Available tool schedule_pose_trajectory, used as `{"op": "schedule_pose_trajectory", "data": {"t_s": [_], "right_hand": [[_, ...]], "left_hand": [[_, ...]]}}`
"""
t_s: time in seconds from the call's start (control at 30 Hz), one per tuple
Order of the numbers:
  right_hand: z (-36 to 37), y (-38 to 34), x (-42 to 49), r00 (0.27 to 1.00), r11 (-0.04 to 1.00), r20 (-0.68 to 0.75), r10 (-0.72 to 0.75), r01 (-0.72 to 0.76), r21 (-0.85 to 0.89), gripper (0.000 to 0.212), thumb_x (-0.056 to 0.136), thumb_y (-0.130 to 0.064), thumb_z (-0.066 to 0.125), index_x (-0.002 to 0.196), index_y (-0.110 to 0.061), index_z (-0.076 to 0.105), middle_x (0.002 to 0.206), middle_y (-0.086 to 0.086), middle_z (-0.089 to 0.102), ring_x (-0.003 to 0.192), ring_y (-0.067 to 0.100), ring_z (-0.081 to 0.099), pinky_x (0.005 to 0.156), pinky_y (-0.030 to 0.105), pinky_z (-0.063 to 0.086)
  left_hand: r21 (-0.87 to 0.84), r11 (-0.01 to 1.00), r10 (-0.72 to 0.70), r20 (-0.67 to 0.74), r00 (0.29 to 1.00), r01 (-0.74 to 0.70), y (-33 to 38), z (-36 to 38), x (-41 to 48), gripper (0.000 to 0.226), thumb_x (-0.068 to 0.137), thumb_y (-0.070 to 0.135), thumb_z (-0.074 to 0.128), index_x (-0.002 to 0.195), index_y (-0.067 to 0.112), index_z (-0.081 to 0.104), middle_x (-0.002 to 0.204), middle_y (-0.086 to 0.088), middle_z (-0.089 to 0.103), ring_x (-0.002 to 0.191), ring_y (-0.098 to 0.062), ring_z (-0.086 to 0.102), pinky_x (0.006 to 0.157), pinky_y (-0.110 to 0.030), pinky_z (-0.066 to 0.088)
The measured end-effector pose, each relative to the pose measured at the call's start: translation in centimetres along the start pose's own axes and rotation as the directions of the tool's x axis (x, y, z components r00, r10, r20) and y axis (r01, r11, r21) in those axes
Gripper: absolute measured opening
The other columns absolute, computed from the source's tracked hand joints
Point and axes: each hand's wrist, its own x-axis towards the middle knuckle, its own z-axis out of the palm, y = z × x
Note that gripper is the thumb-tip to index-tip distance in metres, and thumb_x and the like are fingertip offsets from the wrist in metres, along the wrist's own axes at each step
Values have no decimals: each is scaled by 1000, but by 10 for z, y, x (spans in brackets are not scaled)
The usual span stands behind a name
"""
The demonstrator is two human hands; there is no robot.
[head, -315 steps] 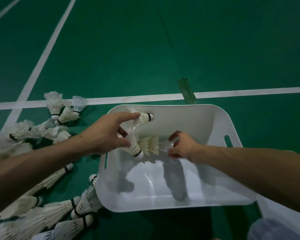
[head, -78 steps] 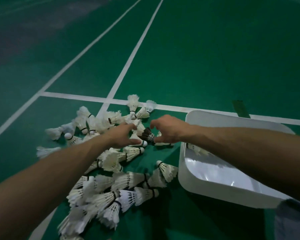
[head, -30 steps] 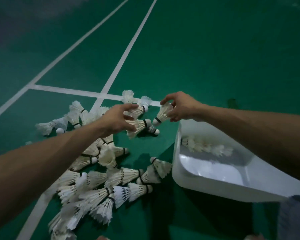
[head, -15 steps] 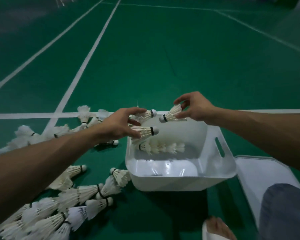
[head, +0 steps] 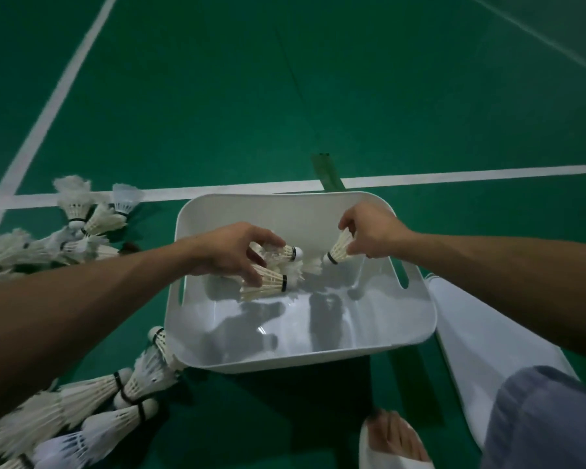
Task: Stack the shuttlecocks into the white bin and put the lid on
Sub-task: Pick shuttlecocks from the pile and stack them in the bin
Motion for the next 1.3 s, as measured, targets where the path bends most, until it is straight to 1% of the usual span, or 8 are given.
{"op": "schedule_pose_trajectory", "data": {"t_s": [0.1, 0.27, 0.4, 0.5, 0.67, 0.8, 0.97, 1.3], "right_hand": [[13, 9, 11, 999, 999, 30, 33, -33, -1, 49, 76, -7, 73, 123, -12, 62, 116, 7, 63, 86, 20, 57, 68, 27, 49], [28, 21, 26, 996, 996, 29, 79, -80, 24, 50, 75, -5, 72, 123, -15, 61, 117, 10, 62, 92, 25, 61, 67, 32, 55], [39, 21, 29, 986, 970, 63, 156, -165, 180, 49, 74, 3, 67, 119, -14, 62, 113, 10, 59, 85, 28, 64, 64, 40, 61], [48, 19, 28, 971, 911, 128, 202, -234, 340, 47, 74, 7, 66, 117, -11, 63, 109, 11, 58, 84, 30, 65, 62, 42, 61], [65, 8, 28, 942, 728, 246, 228, -333, 599, 46, 78, 13, 65, 117, -10, 57, 94, 7, 53, 75, 20, 57, 65, 41, 60], [75, 1, 35, 929, 647, 276, 246, -370, 667, 46, 80, 18, 58, 116, -11, 54, 112, 16, 52, 84, 26, 56, 61, 37, 59], [82, 5, 42, 930, 639, 263, 256, -367, 676, 43, 81, 18, 58, 110, -14, 54, 117, 21, 55, 88, 31, 57, 72, 45, 59], [49, 13, 23, 962, 807, 128, 243, -273, 524, 56, 70, 0, 79, 116, -19, 52, 102, 8, 59, 84, 23, 63, 77, 38, 59]], "left_hand": [[-25, 1000, 3, 2, 1000, -3, -4, -1, 9, 74, 69, -8, 77, 132, 25, 54, 127, 2, 56, 98, -10, 66, 77, -40, 59], [-16, 1000, 16, 19, 1000, -15, -5, 0, 17, 74, 70, -7, 77, 133, 24, 53, 125, 4, 56, 100, -13, 66, 65, -20, 56], [-15, 1000, 11, 11, 1000, -11, -11, -2, 20, 74, 69, -7, 78, 132, 25, 55, 123, 3, 58, 98, -14, 67, 68, -24, 57], [5, 1000, -3, 12, 1000, 2, -16, -3, 21, 74, 67, -5, 79, 130, 27, 56, 121, 3, 59, 96, -15, 67, 75, -34, 58], [9, 1000, 0, 32, 999, 0, -20, 0, 24, 73, 68, -2, 79, 130, 28, 56, 120, 4, 58, 95, -13, 68, 77, -28, 55], [23, 1000, 3, 39, 999, -4, -20, 0, 28, 72, 70, -1, 79, 131, 28, 55, 120, 5, 57, 94, -11, 67, 77, -26, 54], [18, 1000, 5, 58, 998, -6, -20, -1, 34, 73, 70, -2, 79, 132, 28, 53, 122, 6, 55, 95, -10, 67, 61, -11, 49], [22, 999, 34, 86, 996, -37, -1, 3, 27, 75, 70, -7, 76, 133, 28, 53, 127, 4, 54, 99, -13, 65, 56, -10, 48]]}}
